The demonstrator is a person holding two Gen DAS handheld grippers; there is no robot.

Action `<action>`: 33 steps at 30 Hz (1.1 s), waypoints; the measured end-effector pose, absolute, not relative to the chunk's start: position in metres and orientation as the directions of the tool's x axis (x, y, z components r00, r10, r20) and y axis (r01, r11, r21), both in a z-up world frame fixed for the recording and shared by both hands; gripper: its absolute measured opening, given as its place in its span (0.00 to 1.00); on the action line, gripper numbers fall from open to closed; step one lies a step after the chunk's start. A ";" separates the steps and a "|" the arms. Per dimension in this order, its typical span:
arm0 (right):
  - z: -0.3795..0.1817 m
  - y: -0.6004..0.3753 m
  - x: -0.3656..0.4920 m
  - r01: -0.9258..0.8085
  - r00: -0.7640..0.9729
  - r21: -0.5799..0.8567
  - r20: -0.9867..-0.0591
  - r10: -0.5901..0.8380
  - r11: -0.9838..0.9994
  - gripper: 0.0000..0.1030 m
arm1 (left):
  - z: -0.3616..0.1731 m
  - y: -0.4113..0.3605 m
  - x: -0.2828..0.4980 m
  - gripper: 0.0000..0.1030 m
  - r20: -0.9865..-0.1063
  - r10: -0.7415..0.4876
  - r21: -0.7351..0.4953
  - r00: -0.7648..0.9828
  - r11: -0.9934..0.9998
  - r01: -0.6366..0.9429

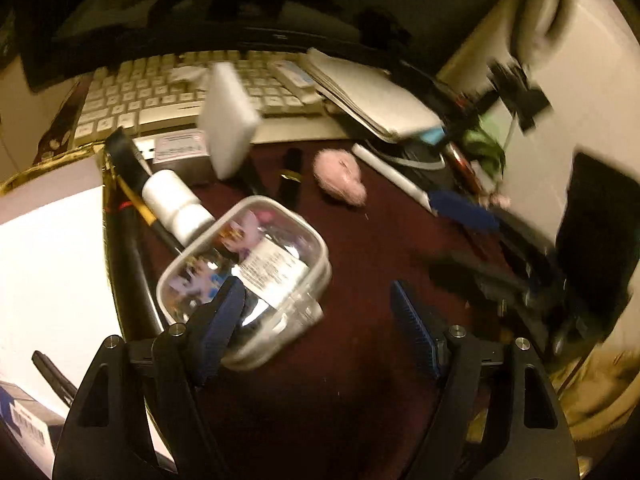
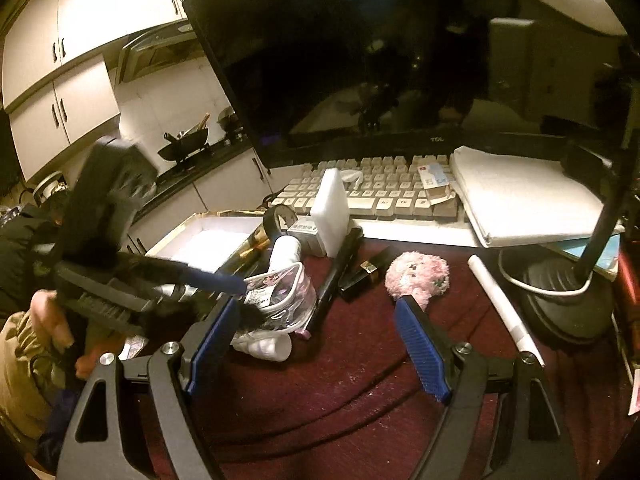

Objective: Organize objects
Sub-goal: 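Move both grippers back to the desk and grasp the clear cartoon pouch with the left, then grasp the white dropper bottle with the right gripper while the left lifts the pouch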

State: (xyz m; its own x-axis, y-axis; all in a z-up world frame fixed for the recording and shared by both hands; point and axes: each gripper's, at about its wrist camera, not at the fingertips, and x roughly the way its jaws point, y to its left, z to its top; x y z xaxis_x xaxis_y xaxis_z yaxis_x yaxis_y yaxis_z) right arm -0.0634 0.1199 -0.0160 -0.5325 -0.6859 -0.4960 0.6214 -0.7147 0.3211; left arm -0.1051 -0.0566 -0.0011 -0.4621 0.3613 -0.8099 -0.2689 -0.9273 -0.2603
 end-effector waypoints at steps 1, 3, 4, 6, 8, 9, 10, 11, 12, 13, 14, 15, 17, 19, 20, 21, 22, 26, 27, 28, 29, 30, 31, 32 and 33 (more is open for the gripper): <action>-0.016 0.121 -0.063 0.620 -0.533 0.324 -0.494 -0.686 -0.715 0.78 | -0.002 -0.053 -0.103 0.73 -0.815 0.333 -0.224 -0.474 -0.936 -0.272; -0.015 0.123 -0.063 0.616 -0.535 0.329 -0.491 -0.687 -0.715 0.78 | -0.003 -0.047 -0.102 0.73 -0.822 0.217 -0.107 -0.527 -0.967 -0.232; -0.015 0.123 -0.063 0.616 -0.536 0.330 -0.490 -0.687 -0.716 0.78 | -0.002 -0.046 -0.101 0.73 -0.813 0.157 -0.045 -0.561 -0.977 -0.209; -0.015 0.123 -0.062 0.616 -0.536 0.328 -0.491 -0.687 -0.716 0.78 | 0.003 -0.040 -0.098 0.73 -0.769 0.070 0.082 -0.635 -0.975 -0.206; -0.015 0.123 -0.061 0.618 -0.538 0.320 -0.493 -0.683 -0.718 0.78 | 0.005 -0.037 -0.101 0.73 -0.757 0.038 0.157 -0.652 -0.959 -0.237; -0.015 0.124 -0.061 0.618 -0.540 0.316 -0.495 -0.681 -0.720 0.78 | 0.003 -0.038 -0.107 0.73 -0.780 0.057 0.148 -0.623 -0.951 -0.271; -0.016 0.124 -0.061 0.616 -0.542 0.316 -0.496 -0.679 -0.722 0.78 | 0.000 -0.040 -0.114 0.73 -0.804 0.086 0.118 -0.588 -0.947 -0.299; -0.016 0.125 -0.062 0.613 -0.542 0.318 -0.497 -0.677 -0.724 0.78 | -0.005 -0.042 -0.122 0.73 -0.828 0.118 0.078 -0.548 -0.944 -0.321; -0.017 0.125 -0.063 0.609 -0.542 0.322 -0.498 -0.677 -0.725 0.78 | -0.009 -0.045 -0.130 0.73 -0.842 0.142 0.045 -0.520 -0.943 -0.331; -0.017 0.126 -0.064 0.606 -0.543 0.326 -0.497 -0.677 -0.726 0.78 | -0.013 -0.048 -0.137 0.73 -0.853 0.162 0.016 -0.496 -0.942 -0.334; -0.017 0.126 -0.064 0.604 -0.543 0.328 -0.497 -0.677 -0.726 0.78 | -0.016 -0.048 -0.141 0.74 -0.856 0.172 -0.004 -0.487 -0.945 -0.327; -0.017 0.126 -0.064 0.604 -0.543 0.329 -0.496 -0.677 -0.726 0.78 | -0.015 -0.053 -0.145 0.74 -0.851 0.190 -0.032 -0.489 -0.949 -0.313; -0.016 0.126 -0.062 0.606 -0.543 0.326 -0.496 -0.677 -0.725 0.78 | -0.014 -0.063 -0.151 0.74 -0.847 0.247 -0.109 -0.471 -0.948 -0.299; -0.016 0.125 -0.060 0.611 -0.542 0.318 -0.499 -0.676 -0.725 0.78 | -0.013 -0.070 -0.151 0.74 -0.840 0.282 -0.158 -0.463 -0.944 -0.289; -0.016 0.125 -0.060 0.612 -0.542 0.316 -0.500 -0.676 -0.725 0.78 | -0.014 -0.074 -0.150 0.75 -0.843 0.282 -0.165 -0.458 -0.946 -0.278; -0.016 0.125 -0.059 0.613 -0.541 0.316 -0.500 -0.676 -0.724 0.78 | -0.014 -0.074 -0.149 0.75 -0.845 0.275 -0.161 -0.458 -0.948 -0.273; -0.016 0.126 -0.059 0.613 -0.541 0.317 -0.499 -0.677 -0.724 0.78 | -0.013 -0.073 -0.148 0.75 -0.847 0.270 -0.153 -0.458 -0.949 -0.276; -0.017 0.128 -0.060 0.608 -0.541 0.326 -0.497 -0.679 -0.724 0.78 | -0.016 -0.060 -0.138 0.75 -0.857 0.214 -0.050 -0.469 -0.940 -0.338; -0.017 0.128 -0.060 0.608 -0.541 0.328 -0.497 -0.679 -0.723 0.78 | -0.018 -0.056 -0.136 0.78 -0.859 0.196 -0.019 -0.473 -0.935 -0.354; -0.018 0.128 -0.060 0.607 -0.540 0.329 -0.496 -0.680 -0.723 0.78 | -0.020 -0.052 -0.134 0.79 -0.862 0.180 0.009 -0.474 -0.930 -0.368; -0.018 0.127 -0.060 0.608 -0.538 0.330 -0.497 -0.681 -0.722 0.78 | -0.022 -0.048 -0.133 0.85 -0.862 0.164 0.035 -0.479 -0.925 -0.379; -0.018 0.127 -0.060 0.609 -0.536 0.331 -0.497 -0.682 -0.720 0.78 | -0.023 -0.048 -0.133 0.87 -0.861 0.173 0.030 -0.478 -0.922 -0.387; -0.018 0.126 -0.059 0.611 -0.535 0.332 -0.497 -0.683 -0.719 0.78 | -0.024 -0.048 -0.134 0.87 -0.863 0.176 0.024 -0.474 -0.922 -0.385; -0.018 0.126 -0.059 0.612 -0.533 0.332 -0.498 -0.684 -0.718 0.78 | -0.024 -0.050 -0.136 0.87 -0.865 0.175 0.017 -0.471 -0.927 -0.375; -0.018 0.125 -0.058 0.614 -0.530 0.331 -0.499 -0.685 -0.717 0.78 | -0.025 -0.051 -0.138 0.87 -0.867 0.175 0.006 -0.466 -0.933 -0.361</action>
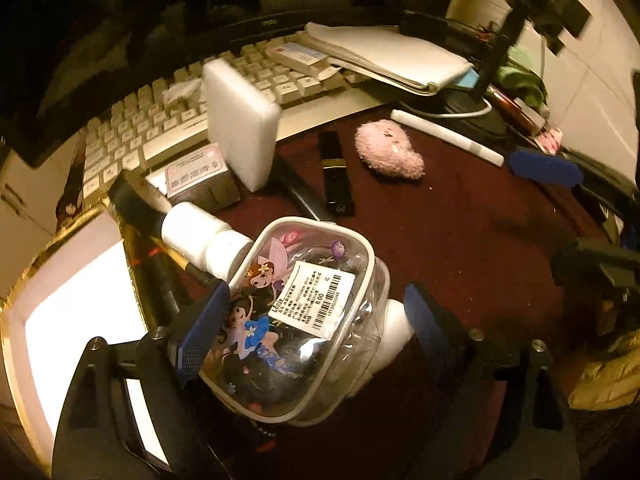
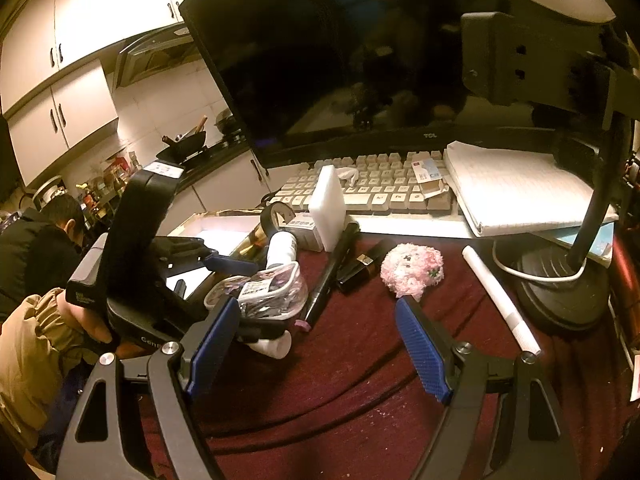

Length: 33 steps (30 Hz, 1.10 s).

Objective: Organize objects
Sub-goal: 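Grasp the white dropper bottle with the right gripper while the left lifts the pouch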

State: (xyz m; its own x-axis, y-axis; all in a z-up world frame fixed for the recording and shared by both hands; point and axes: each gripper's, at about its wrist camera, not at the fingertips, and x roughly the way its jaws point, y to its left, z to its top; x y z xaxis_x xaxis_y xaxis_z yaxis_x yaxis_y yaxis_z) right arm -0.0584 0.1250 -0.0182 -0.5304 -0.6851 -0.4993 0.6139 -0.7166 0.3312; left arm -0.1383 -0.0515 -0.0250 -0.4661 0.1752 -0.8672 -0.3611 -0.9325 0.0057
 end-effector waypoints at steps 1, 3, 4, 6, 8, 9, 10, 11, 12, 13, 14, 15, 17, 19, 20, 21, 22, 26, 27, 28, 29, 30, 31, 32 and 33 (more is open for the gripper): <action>-0.018 0.125 -0.058 0.614 -0.530 0.331 -0.499 -0.685 -0.716 0.78 | -0.025 -0.053 -0.140 0.87 -0.870 0.170 0.000 -0.464 -0.939 -0.343; -0.018 0.125 -0.056 0.615 -0.531 0.330 -0.498 -0.685 -0.716 0.78 | -0.029 -0.055 -0.144 0.58 -0.884 0.153 -0.012 -0.442 -0.952 -0.306; -0.017 0.125 -0.056 0.615 -0.532 0.330 -0.496 -0.686 -0.716 0.78 | -0.033 -0.055 -0.146 0.44 -0.897 0.141 -0.015 -0.419 -0.957 -0.290; -0.016 0.126 -0.055 0.613 -0.538 0.329 -0.492 -0.685 -0.718 0.78 | -0.041 -0.056 -0.149 0.34 -0.908 0.066 0.038 -0.414 -0.970 -0.238; -0.015 0.127 -0.054 0.612 -0.540 0.329 -0.491 -0.683 -0.720 0.78 | -0.039 -0.055 -0.150 0.34 -0.908 0.056 0.039 -0.416 -0.975 -0.217; -0.014 0.127 -0.054 0.611 -0.541 0.328 -0.492 -0.682 -0.721 0.78 | -0.038 -0.055 -0.149 0.33 -0.907 0.048 0.043 -0.419 -0.978 -0.206; -0.015 0.127 -0.054 0.611 -0.540 0.326 -0.495 -0.681 -0.721 0.78 | -0.035 -0.054 -0.148 0.33 -0.902 0.049 0.044 -0.429 -0.978 -0.205; -0.015 0.126 -0.054 0.612 -0.538 0.324 -0.499 -0.680 -0.722 0.78 | -0.031 -0.053 -0.147 0.33 -0.895 0.058 0.040 -0.443 -0.977 -0.209; -0.016 0.126 -0.054 0.613 -0.535 0.321 -0.503 -0.678 -0.722 0.78 | -0.026 -0.052 -0.145 0.33 -0.886 0.064 0.036 -0.460 -0.978 -0.207; -0.017 0.125 -0.054 0.615 -0.532 0.318 -0.509 -0.677 -0.722 0.78 | -0.021 -0.053 -0.143 0.33 -0.879 0.070 0.029 -0.472 -0.980 -0.198; -0.018 0.125 -0.054 0.616 -0.529 0.316 -0.513 -0.676 -0.722 0.78 | -0.015 -0.054 -0.142 0.33 -0.872 0.081 0.012 -0.484 -0.982 -0.186; -0.019 0.124 -0.054 0.618 -0.526 0.313 -0.517 -0.675 -0.721 0.78 | -0.009 -0.056 -0.140 0.33 -0.863 0.097 -0.011 -0.497 -0.985 -0.173; -0.021 0.122 -0.054 0.622 -0.514 0.310 -0.531 -0.674 -0.719 0.78 | 0.002 -0.061 -0.132 0.33 -0.841 0.120 -0.049 -0.527 -0.988 -0.146; -0.024 0.118 -0.054 0.634 -0.495 0.307 -0.544 -0.678 -0.710 0.78 | 0.010 -0.067 -0.121 0.33 -0.822 0.148 -0.096 -0.550 -0.988 -0.121; -0.025 0.116 -0.053 0.641 -0.486 0.305 -0.549 -0.680 -0.704 0.78 | 0.013 -0.070 -0.115 0.33 -0.813 0.162 -0.123 -0.559 -0.987 -0.106; -0.027 0.113 -0.052 0.655 -0.467 0.305 -0.555 -0.688 -0.691 0.78 | 0.017 -0.070 -0.107 0.33 -0.800 0.177 -0.156 -0.573 -0.984 -0.086; -0.028 0.111 -0.051 0.669 -0.448 0.306 -0.560 -0.696 -0.677 0.78 | 0.019 -0.070 -0.099 0.33 -0.790 0.186 -0.178 -0.584 -0.981 -0.073; -0.037 0.093 -0.046 0.756 -0.267 0.376 -0.570 -0.777 -0.536 0.73 | 0.023 -0.084 -0.059 0.33 -0.747 0.218 -0.270 -0.629 -0.963 -0.012; -0.039 0.090 -0.044 0.769 -0.230 0.389 -0.571 -0.788 -0.507 0.62 | 0.023 -0.089 -0.048 0.33 -0.732 0.229 -0.295 -0.641 -0.955 -0.003; -0.040 0.085 -0.041 0.786 -0.203 0.385 -0.579 -0.790 -0.484 0.53 | 0.023 -0.092 -0.040 0.33 -0.723 0.236 -0.313 -0.649 -0.950 0.003; -0.042 0.081 -0.037 0.801 -0.192 0.369 -0.586 -0.787 -0.471 0.51 | 0.022 -0.096 -0.031 0.33 -0.713 0.241 -0.332 -0.658 -0.943 0.015; -0.043 0.076 -0.033 0.816 -0.184 0.350 -0.596 -0.782 -0.459 0.46 | 0.021 -0.100 -0.022 0.33 -0.704 0.243 -0.351 -0.667 -0.936 0.029; -0.044 0.072 -0.030 0.828 -0.170 0.339 -0.606 -0.777 -0.446 0.41 | 0.019 -0.103 -0.016 0.33 -0.697 0.246 -0.365 -0.673 -0.930 0.039; -0.044 0.067 -0.026 0.841 -0.160 0.328 -0.610 -0.776 -0.431 0.40 | 0.019 -0.106 -0.010 0.33 -0.691 0.249 -0.380 -0.679 -0.924 0.048; -0.043 0.063 -0.023 0.851 -0.157 0.311 -0.617 -0.771 -0.423 0.39 | 0.018 -0.110 -0.004 0.33 -0.685 0.247 -0.391 -0.686 -0.918 0.060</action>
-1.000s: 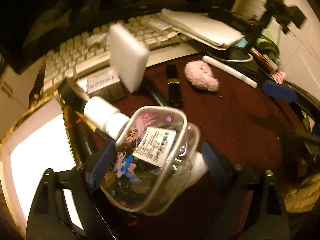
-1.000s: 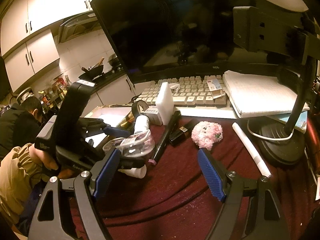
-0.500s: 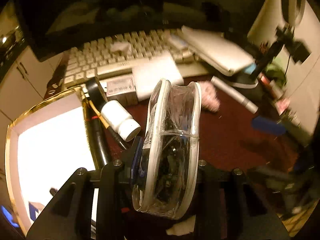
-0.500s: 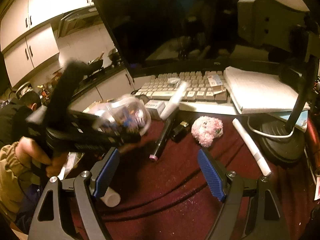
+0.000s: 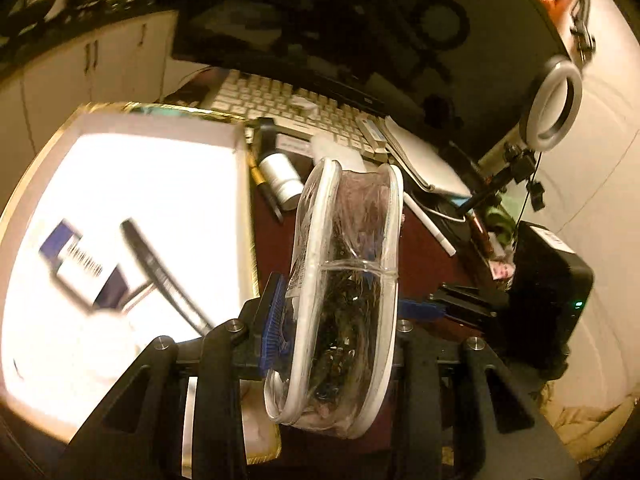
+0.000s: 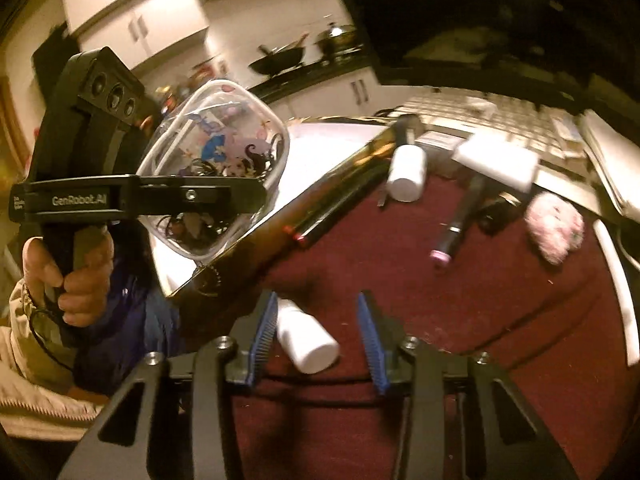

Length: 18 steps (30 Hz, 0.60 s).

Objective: Organize objects
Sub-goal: 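Grasp the white dropper bottle with the right gripper while the left lifts the pouch, then carry the pouch and dropper bottle over the tray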

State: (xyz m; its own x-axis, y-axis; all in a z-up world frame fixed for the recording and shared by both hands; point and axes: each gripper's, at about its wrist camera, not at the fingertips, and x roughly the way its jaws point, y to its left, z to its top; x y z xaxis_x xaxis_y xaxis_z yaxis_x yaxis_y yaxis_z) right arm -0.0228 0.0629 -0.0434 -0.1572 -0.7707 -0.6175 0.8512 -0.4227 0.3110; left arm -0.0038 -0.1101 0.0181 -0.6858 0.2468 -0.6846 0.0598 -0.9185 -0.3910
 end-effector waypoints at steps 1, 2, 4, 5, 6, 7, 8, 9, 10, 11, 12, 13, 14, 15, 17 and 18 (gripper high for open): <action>-0.044 0.060 -0.021 0.857 -0.156 0.298 -0.627 -0.763 -0.420 0.38 | 0.018 -0.113 0.000 0.33 -0.681 0.246 -0.397 -0.690 -0.915 0.066; -0.045 0.055 -0.019 0.863 -0.151 0.287 -0.640 -0.754 -0.416 0.37 | 0.018 -0.115 0.003 0.33 -0.676 0.244 -0.402 -0.696 -0.913 0.070; -0.048 0.046 -0.015 0.873 -0.137 0.271 -0.662 -0.737 -0.406 0.34 | 0.020 -0.121 0.012 0.33 -0.666 0.234 -0.405 -0.708 -0.911 0.080; -0.048 0.043 -0.013 0.877 -0.136 0.262 -0.671 -0.729 -0.404 0.34 | 0.021 -0.123 0.015 0.33 -0.662 0.232 -0.407 -0.713 -0.910 0.082; -0.050 0.041 -0.012 0.880 -0.135 0.252 -0.681 -0.720 -0.403 0.33 | 0.022 -0.126 0.017 0.33 -0.658 0.227 -0.408 -0.718 -0.909 0.087; -0.050 0.039 -0.012 0.881 -0.134 0.246 -0.689 -0.712 -0.403 0.33 | 0.023 -0.129 0.019 0.33 -0.656 0.223 -0.409 -0.721 -0.908 0.091; -0.052 0.037 -0.012 0.882 -0.133 0.240 -0.698 -0.704 -0.405 0.32 | 0.023 -0.131 0.021 0.33 -0.653 0.222 -0.413 -0.724 -0.906 0.095; -0.053 0.036 -0.012 0.883 -0.134 0.233 -0.707 -0.694 -0.407 0.31 | 0.022 -0.134 0.023 0.33 -0.648 0.222 -0.420 -0.728 -0.902 0.098; -0.054 0.036 -0.011 0.883 -0.134 0.229 -0.713 -0.688 -0.409 0.29 | 0.022 -0.137 0.026 0.33 -0.645 0.222 -0.425 -0.731 -0.899 0.102; -0.055 0.035 -0.011 0.883 -0.134 0.224 -0.721 -0.679 -0.412 0.28 | 0.022 -0.139 0.027 0.33 -0.643 0.221 -0.430 -0.734 -0.897 0.106; -0.057 0.035 -0.010 0.884 -0.133 0.219 -0.730 -0.670 -0.414 0.27 | 0.021 -0.142 0.029 0.33 -0.640 0.219 -0.434 -0.737 -0.894 0.111; -0.059 0.035 -0.009 0.883 -0.133 0.213 -0.740 -0.659 -0.418 0.26 | 0.021 -0.144 0.030 0.33 -0.637 0.216 -0.437 -0.740 -0.892 0.115; -0.061 0.034 -0.007 0.883 -0.134 0.205 -0.752 -0.645 -0.423 0.25 | 0.022 -0.146 0.032 0.33 -0.634 0.214 -0.439 -0.743 -0.891 0.119; -0.060 0.034 -0.006 0.884 -0.143 0.195 -0.752 -0.644 -0.424 0.25 | 0.022 -0.150 0.035 0.33 -0.631 0.208 -0.440 -0.748 -0.889 0.124; -0.060 0.033 -0.003 0.887 -0.160 0.172 -0.756 -0.634 -0.429 0.24 | 0.024 -0.156 0.040 0.33 -0.623 0.197 -0.444 -0.757 -0.886 0.135; -0.060 0.032 -0.002 0.886 -0.170 0.163 -0.758 -0.630 -0.434 0.24 | 0.025 -0.159 0.042 0.33 -0.619 0.189 -0.446 -0.763 -0.883 0.143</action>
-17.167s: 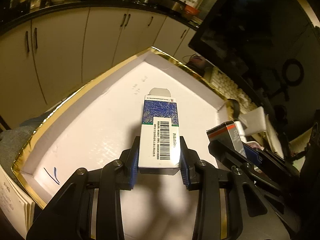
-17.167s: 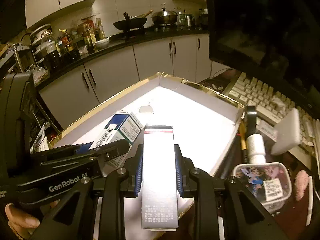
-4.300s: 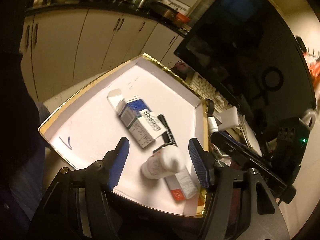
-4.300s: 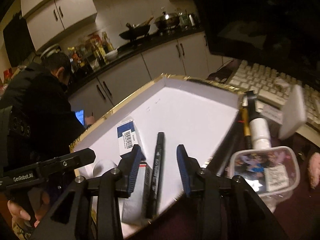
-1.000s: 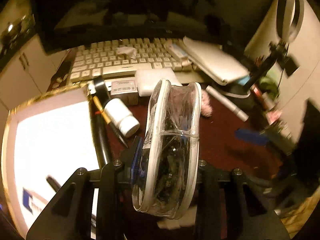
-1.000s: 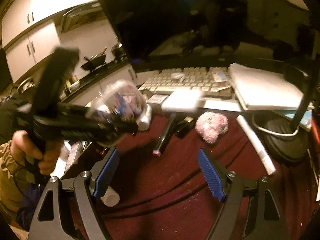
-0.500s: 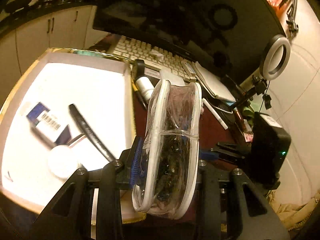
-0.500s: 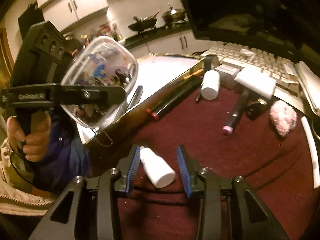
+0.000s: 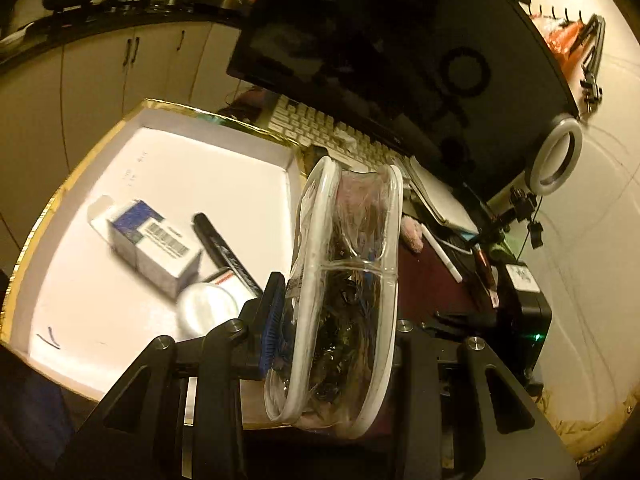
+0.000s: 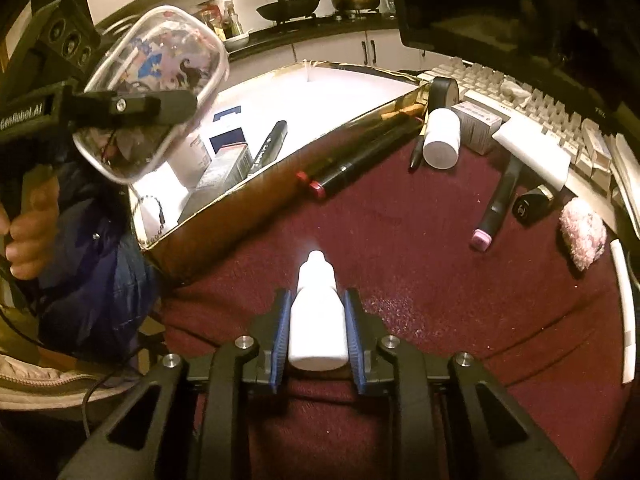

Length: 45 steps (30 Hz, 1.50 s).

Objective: Organize objects
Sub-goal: 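Carry the pouch and dropper bottle over the tray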

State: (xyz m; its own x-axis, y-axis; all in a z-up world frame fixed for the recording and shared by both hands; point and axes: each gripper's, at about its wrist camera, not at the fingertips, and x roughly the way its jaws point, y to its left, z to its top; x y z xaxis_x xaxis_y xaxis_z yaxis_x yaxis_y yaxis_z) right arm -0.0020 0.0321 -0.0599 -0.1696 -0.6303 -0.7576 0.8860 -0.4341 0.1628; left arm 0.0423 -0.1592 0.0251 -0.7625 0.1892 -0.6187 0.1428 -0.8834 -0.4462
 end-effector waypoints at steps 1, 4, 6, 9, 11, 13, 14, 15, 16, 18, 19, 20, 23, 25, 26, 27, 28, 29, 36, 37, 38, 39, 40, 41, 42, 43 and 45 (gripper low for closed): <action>-0.060 0.032 -0.001 0.884 -0.180 0.156 -0.758 -0.627 -0.441 0.24 | 0.026 -0.162 0.044 0.33 -0.616 0.184 -0.448 -0.766 -0.881 0.149; -0.060 0.030 -0.001 0.876 -0.196 0.154 -0.754 -0.627 -0.458 0.24 | 0.028 -0.169 0.051 0.33 -0.610 0.164 -0.450 -0.775 -0.877 0.169; -0.060 0.031 -0.001 0.865 -0.209 0.158 -0.750 -0.628 -0.476 0.24 | 0.030 -0.174 0.056 0.33 -0.607 0.149 -0.449 -0.780 -0.875 0.182; -0.055 0.033 -0.005 0.852 -0.234 0.160 -0.736 -0.636 -0.498 0.24 | 0.033 -0.181 0.064 0.33 -0.601 0.122 -0.450 -0.790 -0.868 0.208; -0.050 0.034 -0.007 0.847 -0.247 0.161 -0.725 -0.644 -0.506 0.24 | 0.034 -0.187 0.068 0.33 -0.597 0.102 -0.452 -0.796 -0.862 0.228; -0.045 0.036 -0.008 0.844 -0.259 0.161 -0.714 -0.651 -0.512 0.24 | 0.035 -0.192 0.072 0.33 -0.594 0.082 -0.453 -0.800 -0.856 0.249; -0.043 0.036 -0.008 0.843 -0.262 0.160 -0.712 -0.652 -0.514 0.24 | 0.036 -0.194 0.074 0.33 -0.593 0.072 -0.453 -0.802 -0.854 0.258; -0.041 0.036 -0.009 0.842 -0.267 0.159 -0.708 -0.654 -0.516 0.24 | 0.035 -0.197 0.076 0.33 -0.592 0.063 -0.453 -0.804 -0.851 0.266; -0.040 0.037 -0.009 0.840 -0.271 0.159 -0.706 -0.655 -0.519 0.24 | 0.035 -0.199 0.078 0.33 -0.590 0.056 -0.454 -0.805 -0.848 0.274; -0.038 0.036 -0.010 0.837 -0.278 0.159 -0.702 -0.656 -0.524 0.24 | 0.034 -0.204 0.080 0.33 -0.589 0.045 -0.458 -0.807 -0.842 0.287; -0.037 0.036 -0.010 0.835 -0.281 0.159 -0.700 -0.657 -0.527 0.24 | 0.034 -0.206 0.082 0.33 -0.588 0.036 -0.457 -0.808 -0.839 0.295; -0.036 0.036 -0.010 0.834 -0.284 0.159 -0.697 -0.658 -0.529 0.24 | 0.034 -0.208 0.084 0.33 -0.588 0.023 -0.452 -0.808 -0.838 0.305; -0.032 0.035 -0.009 0.829 -0.303 0.146 -0.694 -0.653 -0.540 0.24 | 0.035 -0.213 0.085 0.33 -0.589 -0.014 -0.434 -0.808 -0.838 0.331; -0.030 0.033 -0.010 0.821 -0.317 0.138 -0.696 -0.644 -0.554 0.24 | 0.036 -0.218 0.086 0.33 -0.585 -0.049 -0.423 -0.809 -0.833 0.356; -0.028 0.031 -0.010 0.820 -0.320 0.141 -0.692 -0.647 -0.555 0.24 | 0.037 -0.222 0.087 0.33 -0.582 -0.063 -0.423 -0.811 -0.828 0.368; -0.027 0.030 -0.011 0.819 -0.322 0.141 -0.689 -0.649 -0.556 0.24 | 0.037 -0.227 0.088 0.33 -0.578 -0.070 -0.429 -0.813 -0.821 0.376; -0.025 0.030 -0.011 0.818 -0.326 0.141 -0.686 -0.650 -0.558 0.24 | 0.037 -0.230 0.089 0.33 -0.575 -0.075 -0.435 -0.815 -0.815 0.382; -0.023 0.029 -0.011 0.817 -0.330 0.141 -0.682 -0.653 -0.560 0.24 | 0.036 -0.234 0.090 0.33 -0.573 -0.082 -0.442 -0.816 -0.807 0.392; -0.012 0.018 -0.011 0.817 -0.337 0.146 -0.664 -0.667 -0.558 0.24 | 0.028 -0.247 0.091 0.33 -0.583 -0.101 -0.456 -0.807 -0.781 0.427; -0.011 0.016 -0.011 0.817 -0.336 0.148 -0.664 -0.668 -0.558 0.24 | 0.026 -0.248 0.091 0.33 -0.586 -0.106 -0.453 -0.803 -0.780 0.433; -0.010 0.014 -0.012 0.817 -0.335 0.151 -0.662 -0.671 -0.557 0.24 | 0.025 -0.248 0.089 0.33 -0.592 -0.115 -0.446 -0.798 -0.778 0.443; -0.009 0.012 -0.012 0.817 -0.335 0.151 -0.660 -0.672 -0.556 0.24 | 0.024 -0.247 0.088 0.33 -0.601 -0.129 -0.435 -0.788 -0.775 0.458; -0.007 0.010 -0.013 0.818 -0.335 0.152 -0.659 -0.673 -0.555 0.24 | 0.023 -0.248 0.087 0.33 -0.606 -0.138 -0.429 -0.783 -0.772 0.468; -0.006 0.008 -0.013 0.818 -0.335 0.152 -0.657 -0.675 -0.554 0.24 | 0.021 -0.248 0.086 0.33 -0.610 -0.141 -0.430 -0.780 -0.768 0.474; -0.004 0.006 -0.014 0.819 -0.335 0.151 -0.656 -0.676 -0.553 0.24 | 0.019 -0.249 0.086 0.33 -0.614 -0.136 -0.435 -0.778 -0.764 0.477; -0.001 0.003 -0.014 0.822 -0.334 0.150 -0.656 -0.677 -0.550 0.24 | 0.017 -0.250 0.085 0.33 -0.618 -0.135 -0.438 -0.775 -0.759 0.481; 0.002 -0.003 -0.015 0.825 -0.335 0.145 -0.653 -0.679 -0.546 0.24 | 0.014 -0.251 0.083 0.33 -0.629 -0.142 -0.433 -0.764 -0.753 0.496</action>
State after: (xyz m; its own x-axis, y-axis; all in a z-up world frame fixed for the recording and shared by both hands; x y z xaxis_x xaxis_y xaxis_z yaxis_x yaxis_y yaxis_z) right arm -0.0152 -0.0028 0.0025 -0.3348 -0.6791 -0.6533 0.8249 -0.5463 0.1452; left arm 0.0829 -0.2514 0.0136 -0.7641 -0.1418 -0.6293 0.4960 -0.7528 -0.4327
